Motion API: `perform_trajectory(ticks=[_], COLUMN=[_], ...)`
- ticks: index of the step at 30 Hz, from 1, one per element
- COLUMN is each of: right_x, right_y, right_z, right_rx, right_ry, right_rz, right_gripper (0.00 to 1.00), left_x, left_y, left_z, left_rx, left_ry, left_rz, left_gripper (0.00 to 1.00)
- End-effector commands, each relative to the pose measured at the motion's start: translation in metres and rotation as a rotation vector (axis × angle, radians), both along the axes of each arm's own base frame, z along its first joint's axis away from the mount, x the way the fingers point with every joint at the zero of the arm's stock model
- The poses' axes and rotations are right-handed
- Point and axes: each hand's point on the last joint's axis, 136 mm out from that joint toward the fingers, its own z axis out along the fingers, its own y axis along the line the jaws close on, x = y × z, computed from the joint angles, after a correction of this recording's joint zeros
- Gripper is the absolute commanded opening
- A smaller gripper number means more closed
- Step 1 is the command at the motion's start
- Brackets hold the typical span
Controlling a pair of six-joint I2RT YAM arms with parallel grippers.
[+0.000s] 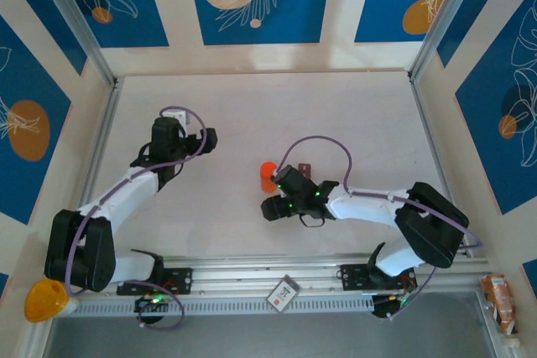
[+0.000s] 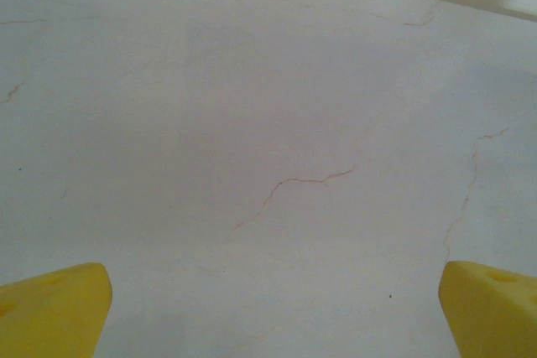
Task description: Sort the pills into containers
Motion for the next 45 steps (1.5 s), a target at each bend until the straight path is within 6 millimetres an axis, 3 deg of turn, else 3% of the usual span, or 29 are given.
perform_trajectory(ticks=[1,14,20,31,37,45], right_x=[0.024,0.056,0.073,0.109,0.136,0.188], right_y=[0.012,0.010,0.004,0.012,0.014,0.014], right_z=[0.011,-0.007,-0.011,-0.010,-0.010,-0.008], right_rx=[0.051,0.035,0.040,0.080,0.090,0.120], right_ry=[-0.062,-0.079,-0.086,-0.090,-0.098,-0.085], right_rz=[-0.046,-0.135,-0.214,-0.290,-0.326,-0.368], right_gripper=[0.69,0.60,0.58,0.58,0.58,0.58], left_x=[0.000,0.001,0.000,-0.004,-0.007,-0.011], left_y=[-0.001,-0.003,-0.004,-0.003,-0.003,-0.003], left_z=[0.015,0.014,0.014,0.014,0.016,0.016], left_rx=[-0.004,-0.002,-0.006,-0.008,-0.019,-0.026], left_ry=[-0.027,-0.023,-0.022,-0.015,-0.017,-0.016], left_rz=[0.005,-0.003,-0.004,0.001,0.004,0.006], left_gripper=[1.00,1.00,1.00,1.00,1.00,1.00])
